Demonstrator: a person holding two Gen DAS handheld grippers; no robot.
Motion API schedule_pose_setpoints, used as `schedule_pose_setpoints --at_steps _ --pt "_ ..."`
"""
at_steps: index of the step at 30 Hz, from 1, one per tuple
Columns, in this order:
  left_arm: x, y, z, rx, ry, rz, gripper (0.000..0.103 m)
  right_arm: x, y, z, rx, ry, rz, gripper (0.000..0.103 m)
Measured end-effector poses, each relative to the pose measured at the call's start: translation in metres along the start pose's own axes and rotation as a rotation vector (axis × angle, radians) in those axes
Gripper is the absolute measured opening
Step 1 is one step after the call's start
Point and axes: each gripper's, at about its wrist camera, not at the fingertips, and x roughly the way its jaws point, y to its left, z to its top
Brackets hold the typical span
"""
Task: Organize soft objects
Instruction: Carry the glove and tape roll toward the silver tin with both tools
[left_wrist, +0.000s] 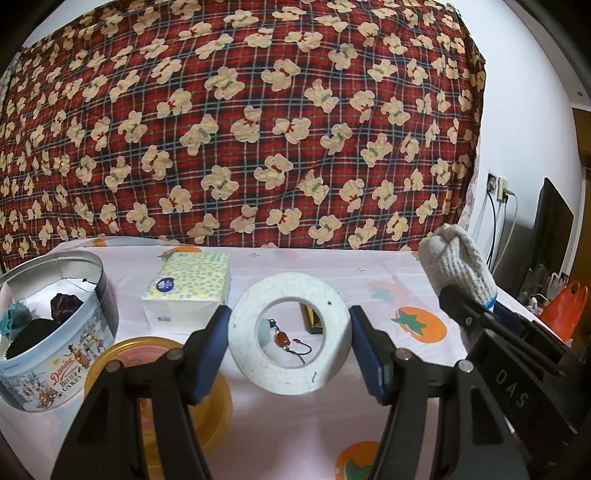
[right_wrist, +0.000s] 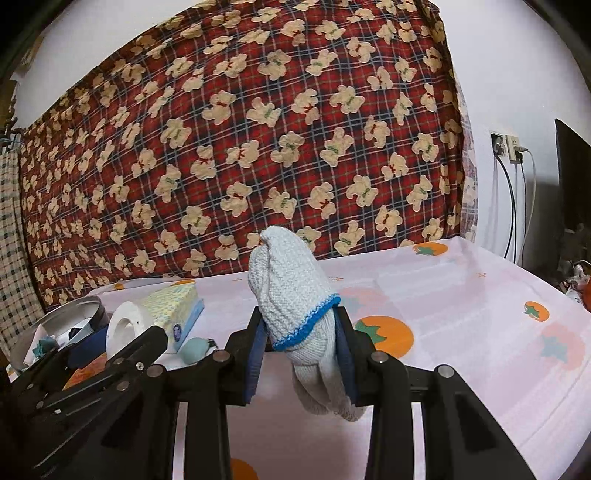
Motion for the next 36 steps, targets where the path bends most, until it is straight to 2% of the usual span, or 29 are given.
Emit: schedule_pose_setpoints --at_steps 21,36 --pt "-0.025 0.053 -0.005 -0.049 -0.008 0.057 0.064 -0.004 0.053 -0.011 -0.037 0.014 0.086 0.038" --pt "-0.052 0.124 0.001 -0.114 -0.049 0.139 0.064 0.005 0.125 -0.021 -0.097 0.03 0.179 0.038"
